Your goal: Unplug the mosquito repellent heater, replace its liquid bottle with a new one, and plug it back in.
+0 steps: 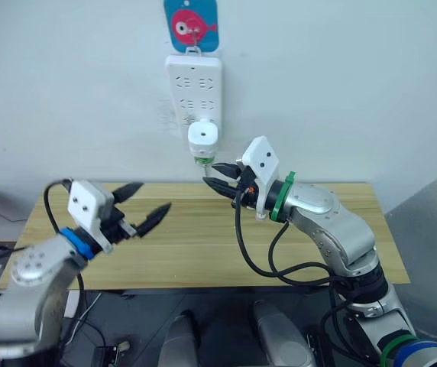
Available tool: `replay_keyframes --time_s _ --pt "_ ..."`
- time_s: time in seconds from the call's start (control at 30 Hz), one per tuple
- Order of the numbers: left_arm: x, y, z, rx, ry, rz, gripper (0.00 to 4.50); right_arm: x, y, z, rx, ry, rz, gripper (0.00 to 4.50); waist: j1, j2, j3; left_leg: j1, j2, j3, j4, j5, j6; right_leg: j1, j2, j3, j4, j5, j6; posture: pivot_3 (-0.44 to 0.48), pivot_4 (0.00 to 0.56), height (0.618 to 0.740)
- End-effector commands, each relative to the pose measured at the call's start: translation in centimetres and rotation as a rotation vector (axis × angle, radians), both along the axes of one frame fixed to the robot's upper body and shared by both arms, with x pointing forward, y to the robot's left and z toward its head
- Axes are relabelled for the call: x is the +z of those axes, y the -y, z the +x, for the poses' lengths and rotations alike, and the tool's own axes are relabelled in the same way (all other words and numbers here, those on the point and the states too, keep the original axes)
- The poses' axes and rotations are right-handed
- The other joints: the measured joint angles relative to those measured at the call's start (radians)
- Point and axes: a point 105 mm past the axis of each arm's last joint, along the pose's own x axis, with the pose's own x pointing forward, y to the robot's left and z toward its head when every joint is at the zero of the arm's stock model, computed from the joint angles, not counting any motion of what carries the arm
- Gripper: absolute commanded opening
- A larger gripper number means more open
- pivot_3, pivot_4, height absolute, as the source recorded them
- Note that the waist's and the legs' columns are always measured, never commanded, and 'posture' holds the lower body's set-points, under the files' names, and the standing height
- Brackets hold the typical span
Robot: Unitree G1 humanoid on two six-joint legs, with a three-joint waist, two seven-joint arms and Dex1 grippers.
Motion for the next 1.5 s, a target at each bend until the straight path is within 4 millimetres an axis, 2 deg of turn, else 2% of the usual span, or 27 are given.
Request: replay_keyframes --time_s 0.03,0.13,0.33,0.8,1.23,1.33,1.5 --pt "1.2 2.1 -2.0 -0.038 0.113 0.025 4.16 1.4 -0.5 0.4 -0.017 0.078 0.025 0.04 0.010 0.000 0.000 0.000 0.000 0.001 0.001 0.000 0.000 0.001 0.000 0.000 -0.002 0.000 -0.001 -0.123 0.220 0.740" --pt "1.0 2.4 -2.6 -0.032 0.124 0.013 4.16 1.7 -0.7 1.0 -0.034 0.088 0.035 0.04 0.013 0.000 0.000 0.001 0.000 0.003 0.005 0.000 0.000 0.003 0.000 0.001 -0.003 -0.004 -0.006 -0.121 0.219 0.740" --pt "0.7 2.5 -3.1 -0.026 0.125 0.011 4.16 2.1 -0.9 2.3 -0.083 0.110 0.048 0.04 0.013 0.000 0.000 0.001 0.000 0.005 0.007 0.000 0.000 0.003 -0.001 0.002 -0.004 -0.003 -0.006 -0.115 0.221 0.740" --pt "0.9 3.2 -2.9 -0.062 0.135 0.007 4.16 1.8 -0.5 4.0 -0.182 0.096 0.065 0.04 0.020 0.000 0.000 0.000 0.000 0.004 0.005 0.000 0.000 0.003 0.000 0.001 -0.003 -0.001 -0.003 -0.112 0.223 0.740" --pt "0.8 3.7 -2.8 -0.087 0.131 -0.005 4.16 1.8 1.4 5.7 -0.322 0.068 0.093 0.04 0.020 0.000 0.000 0.001 0.000 0.004 0.007 0.000 0.000 0.003 -0.001 0.001 -0.003 -0.003 -0.006 -0.118 0.223 0.740" --pt "0.6 3.7 -2.7 -0.085 0.126 -0.008 4.16 1.7 1.0 5.0 -0.261 0.049 0.097 0.04 0.020 0.000 0.000 0.001 0.000 0.004 0.008 0.000 0.001 0.003 -0.001 0.002 -0.003 -0.003 -0.006 -0.123 0.221 0.740" --pt "-0.5 2.7 -2.2 -0.070 0.063 -0.011 4.16 1.6 0.2 1.3 -0.028 0.048 0.066 0.04 0.024 0.000 0.000 0.000 0.000 0.005 0.007 0.000 0.001 0.003 -0.001 0.002 -0.004 -0.003 -0.006 -0.133 0.209 0.740"
